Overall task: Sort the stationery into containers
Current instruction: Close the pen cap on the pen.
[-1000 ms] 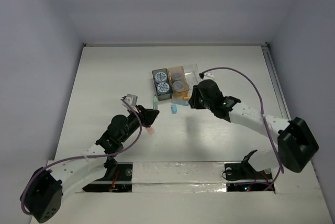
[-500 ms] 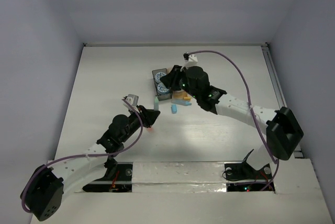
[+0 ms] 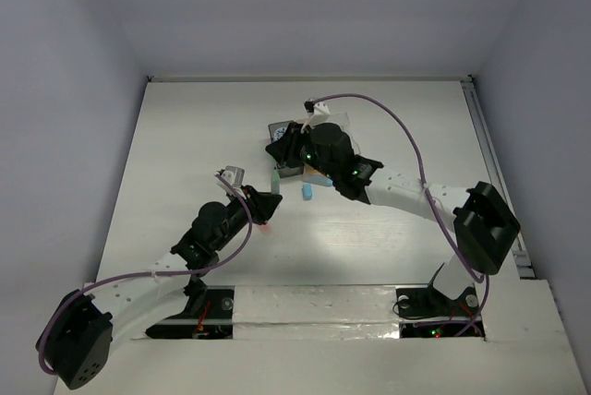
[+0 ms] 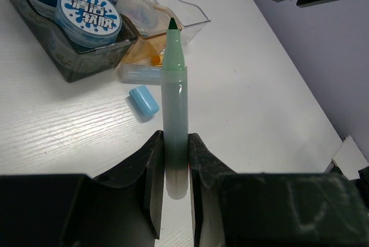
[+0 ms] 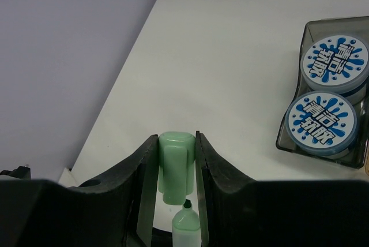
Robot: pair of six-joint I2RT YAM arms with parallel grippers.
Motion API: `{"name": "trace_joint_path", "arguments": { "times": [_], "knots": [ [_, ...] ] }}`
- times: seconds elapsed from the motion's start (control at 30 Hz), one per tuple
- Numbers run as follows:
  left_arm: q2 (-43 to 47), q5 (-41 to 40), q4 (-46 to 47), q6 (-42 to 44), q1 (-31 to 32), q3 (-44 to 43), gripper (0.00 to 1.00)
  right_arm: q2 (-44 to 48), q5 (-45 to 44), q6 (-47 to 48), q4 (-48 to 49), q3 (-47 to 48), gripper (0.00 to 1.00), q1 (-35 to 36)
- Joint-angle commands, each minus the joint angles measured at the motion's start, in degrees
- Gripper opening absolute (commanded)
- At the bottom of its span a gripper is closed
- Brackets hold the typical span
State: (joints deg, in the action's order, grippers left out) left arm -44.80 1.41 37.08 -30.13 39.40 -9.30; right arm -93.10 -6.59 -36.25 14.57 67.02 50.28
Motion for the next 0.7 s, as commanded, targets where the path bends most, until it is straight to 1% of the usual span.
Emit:
{"name": "trace_joint_path", "arguments": {
  "times": [0.0, 0.67],
  "knots": [
    [0.8, -0.4, 3.3, 1.0, 0.2, -1.2, 0.00, 0.0, -0.6, 0.6, 2.6, 2.7, 0.10, 0.5],
    [1.3, -0.9, 3.3, 1.2, 0.2, -1.1, 0.00, -1.9, -2.6, 2.8, 0.5, 3.5, 0.10, 2.2]
  ]
}}
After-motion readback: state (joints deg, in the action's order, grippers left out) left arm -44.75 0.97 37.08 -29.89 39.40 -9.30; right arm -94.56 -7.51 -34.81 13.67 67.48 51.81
